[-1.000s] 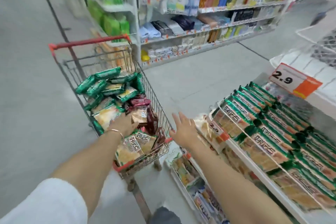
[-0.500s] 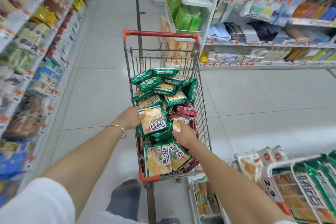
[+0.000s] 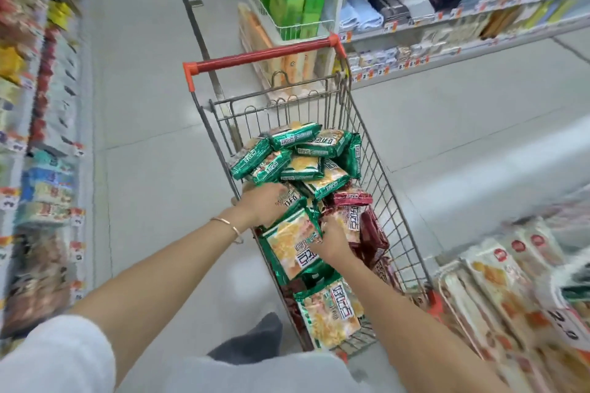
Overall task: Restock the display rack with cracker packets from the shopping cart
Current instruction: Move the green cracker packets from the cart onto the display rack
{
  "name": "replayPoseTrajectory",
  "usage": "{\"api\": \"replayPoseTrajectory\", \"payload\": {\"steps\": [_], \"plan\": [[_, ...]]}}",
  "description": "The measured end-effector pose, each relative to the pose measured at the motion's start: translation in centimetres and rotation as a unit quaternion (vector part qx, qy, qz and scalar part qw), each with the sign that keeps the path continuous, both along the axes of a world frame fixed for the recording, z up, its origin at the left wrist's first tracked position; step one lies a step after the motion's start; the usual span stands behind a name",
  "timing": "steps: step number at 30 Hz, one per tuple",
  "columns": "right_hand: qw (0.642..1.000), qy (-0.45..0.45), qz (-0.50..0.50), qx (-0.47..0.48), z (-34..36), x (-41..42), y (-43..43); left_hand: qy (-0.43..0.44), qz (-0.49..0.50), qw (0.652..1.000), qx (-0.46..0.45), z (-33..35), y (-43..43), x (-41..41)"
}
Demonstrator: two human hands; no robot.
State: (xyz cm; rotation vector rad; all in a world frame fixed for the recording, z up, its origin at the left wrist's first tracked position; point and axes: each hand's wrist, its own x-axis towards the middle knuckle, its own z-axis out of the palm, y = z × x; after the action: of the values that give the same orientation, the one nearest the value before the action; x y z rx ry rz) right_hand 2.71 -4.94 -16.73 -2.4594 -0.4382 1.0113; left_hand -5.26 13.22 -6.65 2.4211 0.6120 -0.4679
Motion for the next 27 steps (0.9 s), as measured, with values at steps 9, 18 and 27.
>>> {"api": "replayPoseTrajectory", "payload": {"steps": [9,18,27], "plan": [[1.000,0.020,0.001,-0.013,-0.1,-1.5,-2.6,0.123,-0.211,0.969,0.044,-3.0,-4.7,5.9],[0.976,0.049,-0.111,0.179,3.2,3.1,-7.2,0.225,-0.237,0.945,0.003,-4.0,-5.3,6.5],[0.974,0.179,-0.019,-0.140,-3.6,-1.3,-13.0,0.220,0.139,0.886,-0.383,-1.6,0.8,4.9]]}}
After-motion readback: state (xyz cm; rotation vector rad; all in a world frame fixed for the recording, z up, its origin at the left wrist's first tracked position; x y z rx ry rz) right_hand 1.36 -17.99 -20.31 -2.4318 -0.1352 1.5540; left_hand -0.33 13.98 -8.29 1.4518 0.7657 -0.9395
